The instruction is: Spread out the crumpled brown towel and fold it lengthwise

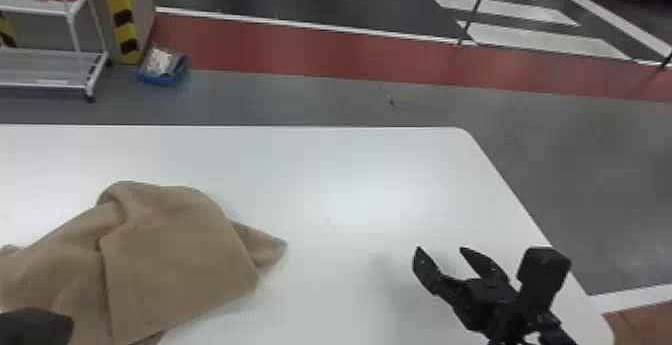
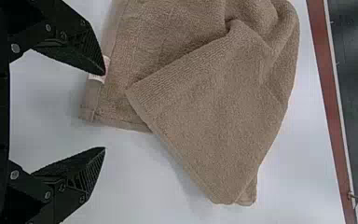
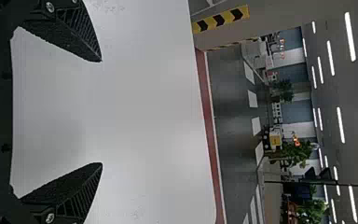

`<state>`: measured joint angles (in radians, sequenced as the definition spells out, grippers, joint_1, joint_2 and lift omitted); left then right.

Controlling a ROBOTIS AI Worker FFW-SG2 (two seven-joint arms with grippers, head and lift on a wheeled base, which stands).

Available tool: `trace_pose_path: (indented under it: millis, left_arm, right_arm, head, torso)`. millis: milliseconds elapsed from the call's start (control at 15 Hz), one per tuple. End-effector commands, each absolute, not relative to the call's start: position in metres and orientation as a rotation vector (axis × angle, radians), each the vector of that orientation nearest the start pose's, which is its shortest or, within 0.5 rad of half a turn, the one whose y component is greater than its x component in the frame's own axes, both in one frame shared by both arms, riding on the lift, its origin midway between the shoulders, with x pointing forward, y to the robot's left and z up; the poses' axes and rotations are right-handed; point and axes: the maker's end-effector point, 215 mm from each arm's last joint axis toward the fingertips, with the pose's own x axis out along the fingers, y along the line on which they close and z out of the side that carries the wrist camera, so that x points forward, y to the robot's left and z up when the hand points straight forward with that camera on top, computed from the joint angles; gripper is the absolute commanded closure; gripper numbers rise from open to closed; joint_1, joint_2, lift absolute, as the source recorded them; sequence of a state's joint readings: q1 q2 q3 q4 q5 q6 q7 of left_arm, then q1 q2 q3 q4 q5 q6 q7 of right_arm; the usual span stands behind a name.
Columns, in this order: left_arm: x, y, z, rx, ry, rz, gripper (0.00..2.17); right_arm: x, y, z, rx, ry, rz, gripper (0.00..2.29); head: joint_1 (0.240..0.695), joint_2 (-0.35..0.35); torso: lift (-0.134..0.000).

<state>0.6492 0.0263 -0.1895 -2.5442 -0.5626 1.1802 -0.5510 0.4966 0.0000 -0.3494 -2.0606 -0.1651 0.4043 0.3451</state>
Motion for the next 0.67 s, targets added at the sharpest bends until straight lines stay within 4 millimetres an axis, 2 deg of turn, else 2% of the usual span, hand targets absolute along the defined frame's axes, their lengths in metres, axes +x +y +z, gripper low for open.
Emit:
trace_pose_path:
  millis: [0,267,533,600]
  left_arm:
    - [0.284,0.177,-0.455,0.175,0.906,-0.312,0.42]
    - [0.279,0.172,-0.462,0.166,0.925,-0.332,0.42]
    - [0.283,0.169,-0.468,0.178,0.92,-0.34,0.42]
    - [0.284,0.169,-0.467,0.178,0.918,-0.34,0.55]
  right_arm:
    - [0.41,-0.336,-0.423,0.121,0.361,0.039,0.09]
    - [0.41,-0.334,-0.421,0.12,0.362,0.042,0.09]
    - [0.411,-0.333,-0.418,0.12,0.36,0.045,0.09]
    - [0.411,-0.333,-0.418,0.12,0.362,0.045,0.09]
  head:
    - [0.695,-0.263]
    - [0.695,-0.264]
    - [0.695,-0.27]
    - [0.695,-0.27]
  torso:
    - [-0.124]
    - [-0.124]
    - [-0.124]
    - [-0.124]
